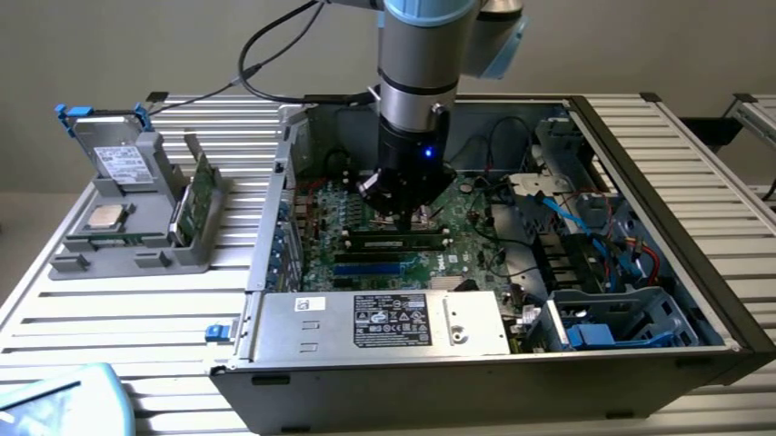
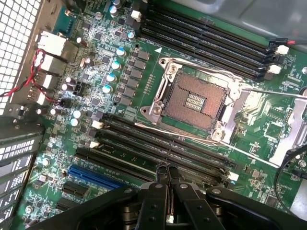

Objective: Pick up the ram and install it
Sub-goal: 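Press down the ram until it locks into place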

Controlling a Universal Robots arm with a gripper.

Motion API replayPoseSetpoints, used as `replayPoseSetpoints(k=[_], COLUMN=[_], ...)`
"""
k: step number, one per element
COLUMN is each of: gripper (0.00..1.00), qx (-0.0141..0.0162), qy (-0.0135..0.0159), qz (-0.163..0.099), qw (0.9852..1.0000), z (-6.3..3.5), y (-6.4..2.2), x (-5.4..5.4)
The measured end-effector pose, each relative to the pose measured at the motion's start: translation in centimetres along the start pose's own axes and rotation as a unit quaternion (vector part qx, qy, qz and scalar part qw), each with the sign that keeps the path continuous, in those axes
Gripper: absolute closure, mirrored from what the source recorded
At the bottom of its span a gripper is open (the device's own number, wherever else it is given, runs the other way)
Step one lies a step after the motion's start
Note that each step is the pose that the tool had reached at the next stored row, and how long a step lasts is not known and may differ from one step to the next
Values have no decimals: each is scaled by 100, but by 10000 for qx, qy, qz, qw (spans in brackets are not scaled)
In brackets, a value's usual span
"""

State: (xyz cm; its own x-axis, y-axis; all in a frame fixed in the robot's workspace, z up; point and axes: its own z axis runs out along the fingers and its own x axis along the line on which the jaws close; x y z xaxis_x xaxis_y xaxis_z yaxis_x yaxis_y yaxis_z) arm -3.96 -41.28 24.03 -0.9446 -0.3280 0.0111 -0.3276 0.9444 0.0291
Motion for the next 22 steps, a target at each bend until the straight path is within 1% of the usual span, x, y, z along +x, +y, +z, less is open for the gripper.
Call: replayPoseSetpoints(k=[3, 8, 14, 18, 22], gripper=[89, 89, 89, 89, 89], qx=[-2, -5, -9, -10, -11], qy=[-6, -14, -24, -27, -29], qz=[215, 499, 855, 970, 1024], qw=[9998, 9988, 9963, 9953, 9947], z=[0, -1, -1, -1, -5], y=[-1, -1, -1, -4, -15], x=[0, 1, 1, 3, 13])
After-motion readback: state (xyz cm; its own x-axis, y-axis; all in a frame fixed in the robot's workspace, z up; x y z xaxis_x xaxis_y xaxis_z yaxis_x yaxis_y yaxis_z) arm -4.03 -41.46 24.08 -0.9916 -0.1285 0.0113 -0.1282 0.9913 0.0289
